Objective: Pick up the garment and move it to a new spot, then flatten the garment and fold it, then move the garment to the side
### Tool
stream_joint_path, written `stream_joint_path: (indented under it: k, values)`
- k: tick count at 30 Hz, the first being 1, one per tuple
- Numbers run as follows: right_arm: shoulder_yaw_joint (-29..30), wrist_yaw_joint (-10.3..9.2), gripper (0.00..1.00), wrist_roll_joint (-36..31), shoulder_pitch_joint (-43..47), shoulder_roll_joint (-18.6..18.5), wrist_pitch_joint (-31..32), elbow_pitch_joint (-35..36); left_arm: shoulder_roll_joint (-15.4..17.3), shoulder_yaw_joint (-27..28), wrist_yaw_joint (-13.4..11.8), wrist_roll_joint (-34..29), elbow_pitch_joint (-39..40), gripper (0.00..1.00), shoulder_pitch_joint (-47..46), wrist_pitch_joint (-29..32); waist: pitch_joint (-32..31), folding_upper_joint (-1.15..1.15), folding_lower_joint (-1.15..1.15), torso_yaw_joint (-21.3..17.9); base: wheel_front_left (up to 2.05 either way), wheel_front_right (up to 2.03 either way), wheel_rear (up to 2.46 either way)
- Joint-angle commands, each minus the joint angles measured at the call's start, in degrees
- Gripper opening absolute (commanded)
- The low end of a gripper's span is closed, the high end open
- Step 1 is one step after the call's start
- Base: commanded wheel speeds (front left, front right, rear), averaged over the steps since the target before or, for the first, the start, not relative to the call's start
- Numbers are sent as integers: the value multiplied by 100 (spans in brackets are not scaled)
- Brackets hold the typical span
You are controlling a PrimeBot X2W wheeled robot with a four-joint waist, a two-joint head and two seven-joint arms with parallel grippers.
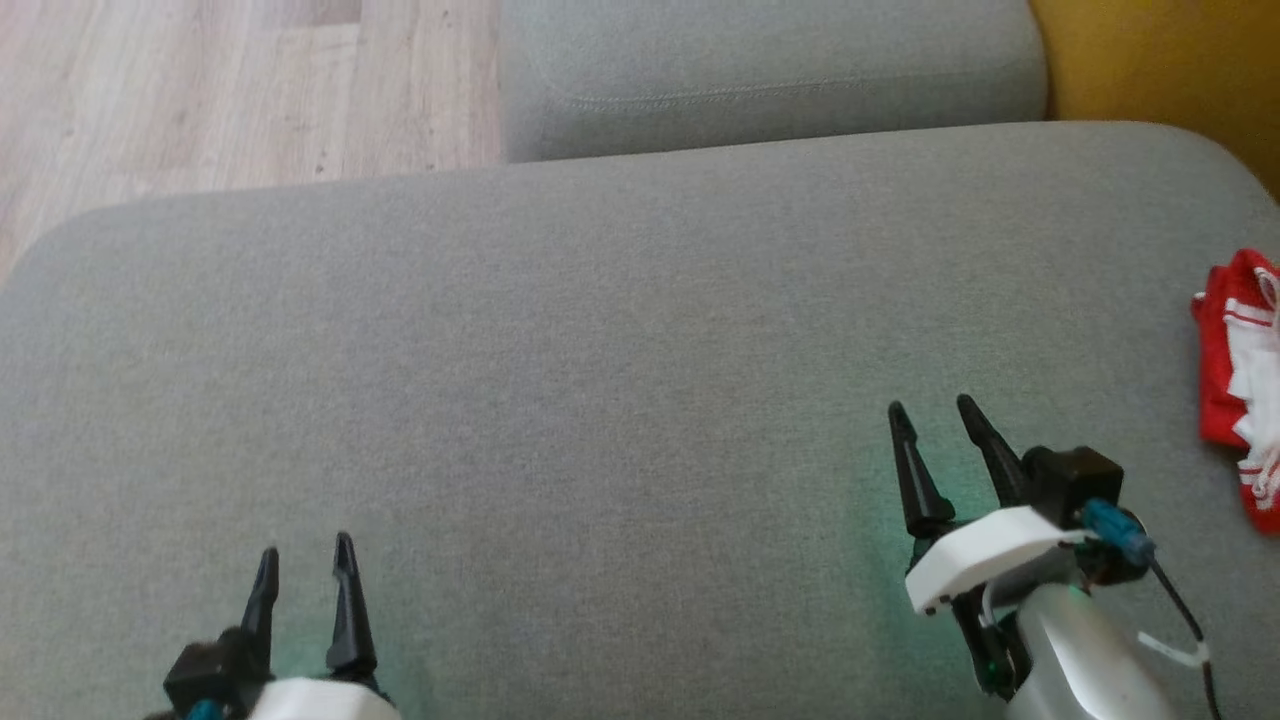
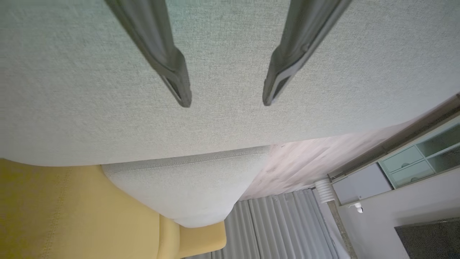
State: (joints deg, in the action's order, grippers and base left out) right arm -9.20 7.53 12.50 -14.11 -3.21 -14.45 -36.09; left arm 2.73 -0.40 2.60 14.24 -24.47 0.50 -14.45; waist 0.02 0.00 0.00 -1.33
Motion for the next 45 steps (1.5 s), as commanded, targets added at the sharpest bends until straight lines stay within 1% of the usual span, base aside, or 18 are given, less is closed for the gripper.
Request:
stream_joint_path:
  k: [1,12,13,17,45]
  values:
    - [-152,-4,100,50,-57,33,-55,166,15,211,30,43,173,100,-79,-55,-56,0,0,-35,0,0,0]
    - [-178,-4,100,145,59,33,-55,217,15,317,182,280,161,100,8,-55,-226,0,0,-87,0,0,0]
    - [-22,0,0,120,206,2,0,30,0,87,178,286,-4,0,119,0,-227,0,0,-87,0,0,0]
    - [-10,0,0,149,336,3,27,-180,-11,58,197,320,-280,0,148,43,-230,0,0,-91,0,0,0]
    - [344,-1,0,1911,442,10,491,361,-5,194,263,2006,21,0,-31,501,-175,0,0,-40,0,0,0]
